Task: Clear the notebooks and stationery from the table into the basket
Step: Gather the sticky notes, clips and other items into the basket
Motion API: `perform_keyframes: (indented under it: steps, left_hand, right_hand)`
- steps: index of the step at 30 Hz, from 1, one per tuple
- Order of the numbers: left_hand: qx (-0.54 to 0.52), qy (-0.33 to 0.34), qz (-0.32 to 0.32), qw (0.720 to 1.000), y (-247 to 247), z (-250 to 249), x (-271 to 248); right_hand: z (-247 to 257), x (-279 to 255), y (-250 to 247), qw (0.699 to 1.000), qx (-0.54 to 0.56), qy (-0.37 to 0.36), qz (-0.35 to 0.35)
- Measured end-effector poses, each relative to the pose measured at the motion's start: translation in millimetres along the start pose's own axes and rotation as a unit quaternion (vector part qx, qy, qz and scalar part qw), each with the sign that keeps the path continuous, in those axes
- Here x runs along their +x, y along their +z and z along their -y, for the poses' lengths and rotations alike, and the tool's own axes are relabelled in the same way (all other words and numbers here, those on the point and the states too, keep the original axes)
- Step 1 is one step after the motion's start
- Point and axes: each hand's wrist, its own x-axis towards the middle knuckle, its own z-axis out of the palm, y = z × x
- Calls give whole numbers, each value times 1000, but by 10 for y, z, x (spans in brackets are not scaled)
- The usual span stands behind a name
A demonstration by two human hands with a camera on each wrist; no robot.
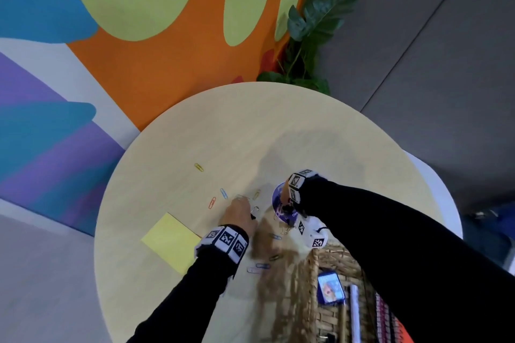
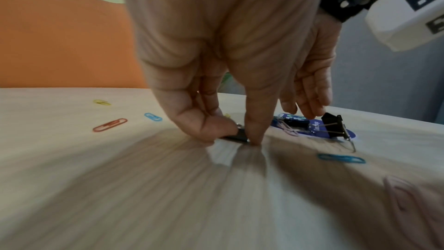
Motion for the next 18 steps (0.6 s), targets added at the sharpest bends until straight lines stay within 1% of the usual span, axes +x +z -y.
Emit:
perform_keyframes:
  steps: [1, 2, 4, 5, 7, 14, 16, 17, 18]
  left_hand:
    - [-4, 1, 0, 1000, 4, 14, 19]
    - [-11, 4, 0, 1000, 8, 25, 33]
    - [-25, 8, -1, 1000, 10, 42, 46]
    - [-28, 9, -1, 1000, 16, 50, 52]
    - [-26, 11, 0, 1000, 31, 59, 42]
    - [-13, 18, 7, 1000, 48, 93, 35]
    - [-20, 18, 6, 1000, 23, 111, 36]
    - [-24, 19, 3, 1000, 9, 118, 36]
    - [-26, 21, 1, 999, -14, 110, 35]
  right_hand:
    - [16, 14, -43, 1000, 5, 27, -12]
    - [7, 18, -41, 1000, -11, 22, -15]
    - [26, 41, -37, 993, -114, -23, 13]
    - [47, 18, -63, 990, -134, -26, 33]
    - [78, 31, -67, 988, -145, -45, 37]
    - [-39, 50, -6, 995, -83, -50, -11]
    - [-102, 10, -67, 997, -19, -72, 5]
    - [-149, -44, -131, 996, -1, -90, -4]
    - [-227, -110, -198, 995, 15, -93, -24]
